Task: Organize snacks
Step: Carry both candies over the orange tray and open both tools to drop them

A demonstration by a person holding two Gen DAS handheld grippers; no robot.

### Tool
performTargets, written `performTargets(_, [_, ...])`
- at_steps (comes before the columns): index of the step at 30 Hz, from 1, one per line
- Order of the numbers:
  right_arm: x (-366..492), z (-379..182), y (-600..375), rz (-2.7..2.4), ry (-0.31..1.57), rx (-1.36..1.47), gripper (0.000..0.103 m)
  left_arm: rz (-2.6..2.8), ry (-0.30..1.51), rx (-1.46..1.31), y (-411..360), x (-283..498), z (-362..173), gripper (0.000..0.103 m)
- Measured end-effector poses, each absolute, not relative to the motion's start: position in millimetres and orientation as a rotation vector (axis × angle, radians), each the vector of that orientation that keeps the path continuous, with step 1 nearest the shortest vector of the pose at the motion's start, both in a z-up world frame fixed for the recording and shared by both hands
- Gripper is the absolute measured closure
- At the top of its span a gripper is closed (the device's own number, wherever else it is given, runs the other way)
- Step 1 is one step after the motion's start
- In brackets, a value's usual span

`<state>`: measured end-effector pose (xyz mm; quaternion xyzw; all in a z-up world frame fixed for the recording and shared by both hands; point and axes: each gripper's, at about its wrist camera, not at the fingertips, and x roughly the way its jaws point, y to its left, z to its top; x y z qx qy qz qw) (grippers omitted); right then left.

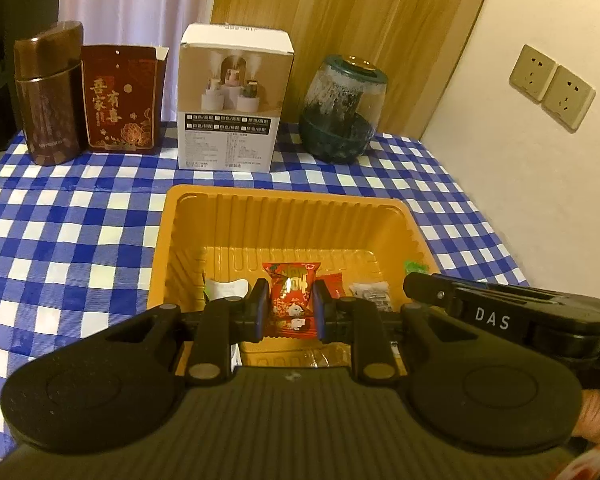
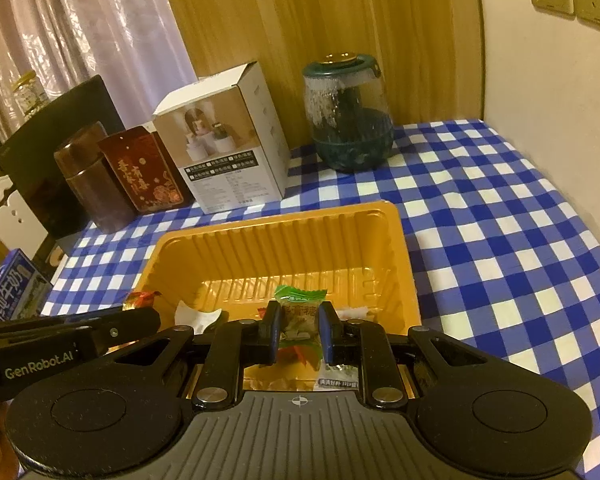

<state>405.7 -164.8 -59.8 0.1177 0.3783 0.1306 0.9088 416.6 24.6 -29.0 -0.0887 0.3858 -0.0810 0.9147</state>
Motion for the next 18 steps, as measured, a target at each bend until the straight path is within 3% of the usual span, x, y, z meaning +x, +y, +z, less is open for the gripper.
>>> performTargets(1, [407, -60, -165, 0.269, 0.781, 0.245, 0.083, -0.165, 0.796, -0.186, 25, 418, -30, 0.081])
performTargets(3, [408, -61, -164, 0.268, 0.781, 0.25, 0.083, -0.16, 0.791, -0.196, 26, 419, -32, 0.069])
performTargets(18, [409, -66, -154, 0.318, 0.807, 0.28, 0.082, -0.145, 0.793, -0.195, 39, 402, -33, 0.065])
